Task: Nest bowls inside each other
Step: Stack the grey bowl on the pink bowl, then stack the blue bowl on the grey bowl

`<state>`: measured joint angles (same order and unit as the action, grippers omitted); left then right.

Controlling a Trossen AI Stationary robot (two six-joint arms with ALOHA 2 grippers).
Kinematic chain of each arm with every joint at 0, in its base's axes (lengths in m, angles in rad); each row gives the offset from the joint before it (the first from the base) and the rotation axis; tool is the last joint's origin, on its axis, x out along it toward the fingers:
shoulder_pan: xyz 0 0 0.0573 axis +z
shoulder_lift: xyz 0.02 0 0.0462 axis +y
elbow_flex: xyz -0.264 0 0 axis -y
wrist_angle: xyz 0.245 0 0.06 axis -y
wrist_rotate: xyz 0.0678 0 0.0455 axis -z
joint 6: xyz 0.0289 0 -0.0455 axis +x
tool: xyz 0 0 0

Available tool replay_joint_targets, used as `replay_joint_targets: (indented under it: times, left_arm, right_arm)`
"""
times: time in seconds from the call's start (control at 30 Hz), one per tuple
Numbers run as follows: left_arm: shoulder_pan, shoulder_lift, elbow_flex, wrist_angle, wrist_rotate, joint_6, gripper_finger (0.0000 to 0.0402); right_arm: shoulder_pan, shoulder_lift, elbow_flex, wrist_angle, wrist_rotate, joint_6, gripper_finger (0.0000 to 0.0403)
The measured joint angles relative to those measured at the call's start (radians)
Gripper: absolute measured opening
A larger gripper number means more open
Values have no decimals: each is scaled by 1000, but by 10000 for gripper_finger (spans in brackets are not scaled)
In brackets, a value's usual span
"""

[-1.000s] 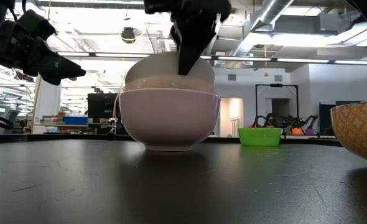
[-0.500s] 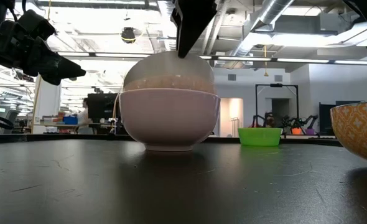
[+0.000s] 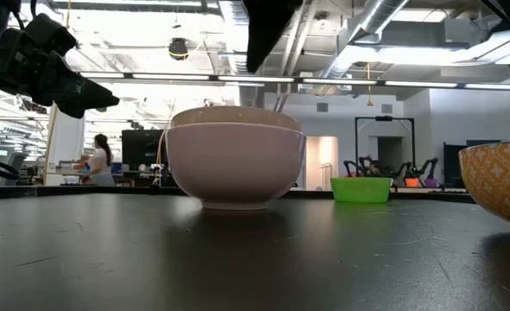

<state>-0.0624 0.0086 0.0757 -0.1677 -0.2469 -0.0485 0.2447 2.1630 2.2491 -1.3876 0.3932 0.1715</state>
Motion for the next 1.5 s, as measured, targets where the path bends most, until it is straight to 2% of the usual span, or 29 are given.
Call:
replay_joint_targets:
  times: [0.13, 0.33, 0.47, 0.6, 0.77, 0.97, 1.13, 1.27, 1.4, 1.5]
  left_arm:
    - [0, 0, 0, 0, 0, 0, 128]
    - [0, 0, 0, 0, 0, 0, 128]
    - [0, 0, 0, 0, 0, 0, 128]
    - [0, 0, 0, 0, 0, 0, 128]
    - [0, 0, 0, 0, 0, 0, 128]
    - [0, 0, 0, 0, 0, 0, 128]
    - [0, 0, 0, 0, 0, 0, 128]
    - [0, 0, 0, 0, 0, 0, 128]
    - [0, 0, 0, 0, 0, 0, 128]
    - [0, 0, 0, 0, 0, 0, 128]
  right_arm:
    - [41, 2, -102, 74, 81, 65, 18]
    - [79, 2, -213, 268, 97, 75, 6]
    - [92, 3, -223, 290, 186, 76, 5]
    - [95, 2, -221, 287, 221, 82, 6]
    - [98, -7, -221, 226, 212, 74, 6]
    - [106, -36, -208, 115, 24, 148, 6]
    - [134, -122, -208, -43, -5, 322, 10]
    - [186, -244, -258, -87, 74, 513, 28]
    - [268, -405, -422, -82, 214, 700, 49]
    - [330, -545, -591, -75, 229, 929, 58]
